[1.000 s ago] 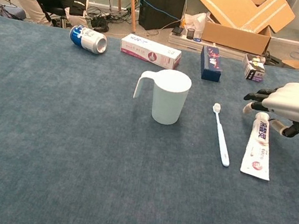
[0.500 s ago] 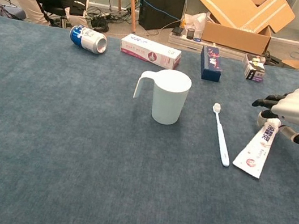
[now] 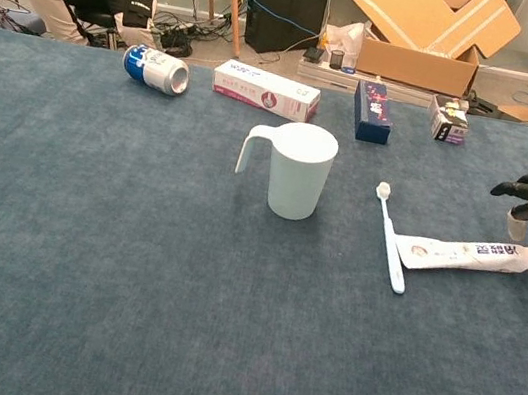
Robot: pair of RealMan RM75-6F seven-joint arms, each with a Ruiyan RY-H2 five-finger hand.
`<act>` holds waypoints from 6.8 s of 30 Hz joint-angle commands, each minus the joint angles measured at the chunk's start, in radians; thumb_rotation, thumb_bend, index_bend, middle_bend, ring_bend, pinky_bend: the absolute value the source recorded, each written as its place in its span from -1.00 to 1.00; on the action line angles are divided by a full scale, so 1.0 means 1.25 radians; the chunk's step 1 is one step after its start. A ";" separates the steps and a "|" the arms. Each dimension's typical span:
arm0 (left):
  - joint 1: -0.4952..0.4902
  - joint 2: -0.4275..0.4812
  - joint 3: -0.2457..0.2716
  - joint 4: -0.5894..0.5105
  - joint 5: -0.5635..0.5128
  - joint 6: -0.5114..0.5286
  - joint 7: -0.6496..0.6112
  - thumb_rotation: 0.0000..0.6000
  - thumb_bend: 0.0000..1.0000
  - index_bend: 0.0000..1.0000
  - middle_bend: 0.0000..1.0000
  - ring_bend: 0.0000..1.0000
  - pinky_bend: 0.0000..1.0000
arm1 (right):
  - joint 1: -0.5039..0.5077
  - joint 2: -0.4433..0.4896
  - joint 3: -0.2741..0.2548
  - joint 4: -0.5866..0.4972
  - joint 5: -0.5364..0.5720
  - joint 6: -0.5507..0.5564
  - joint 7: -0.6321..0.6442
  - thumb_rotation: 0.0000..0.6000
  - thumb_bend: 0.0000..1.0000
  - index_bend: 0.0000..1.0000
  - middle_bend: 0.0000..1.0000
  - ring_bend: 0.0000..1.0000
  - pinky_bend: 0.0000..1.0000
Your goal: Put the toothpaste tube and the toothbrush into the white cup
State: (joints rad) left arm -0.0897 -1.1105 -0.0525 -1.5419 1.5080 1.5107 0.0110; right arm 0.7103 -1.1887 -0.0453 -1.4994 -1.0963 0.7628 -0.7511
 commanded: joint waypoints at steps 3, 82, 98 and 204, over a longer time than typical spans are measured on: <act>-0.001 0.002 -0.001 -0.002 0.001 0.000 -0.007 1.00 -0.36 0.20 -0.22 -0.27 -0.12 | -0.014 -0.019 0.021 -0.009 -0.018 0.044 0.062 1.00 -0.10 -0.34 -1.00 -1.00 -0.62; 0.008 0.043 -0.009 -0.036 0.005 0.021 -0.065 1.00 -0.36 0.20 -0.22 -0.27 -0.12 | 0.087 -0.259 0.073 -0.006 0.353 0.168 -0.068 1.00 -0.27 0.24 1.00 1.00 1.00; 0.004 0.037 -0.007 -0.033 0.003 0.013 -0.051 1.00 -0.36 0.20 -0.22 -0.27 -0.12 | 0.026 -0.124 0.097 -0.194 0.263 0.254 0.056 1.00 -0.21 0.28 1.00 1.00 1.00; 0.020 0.077 -0.028 -0.050 -0.023 0.034 -0.105 1.00 -0.36 0.20 -0.22 -0.27 -0.12 | 0.196 -0.203 0.276 -0.229 0.238 0.315 0.078 1.00 -0.10 0.37 1.00 1.00 1.00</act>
State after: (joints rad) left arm -0.0654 -1.0142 -0.0878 -1.6048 1.4788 1.5533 -0.1203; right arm 0.9549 -1.4398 0.3030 -1.7892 -0.8007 1.1590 -0.6548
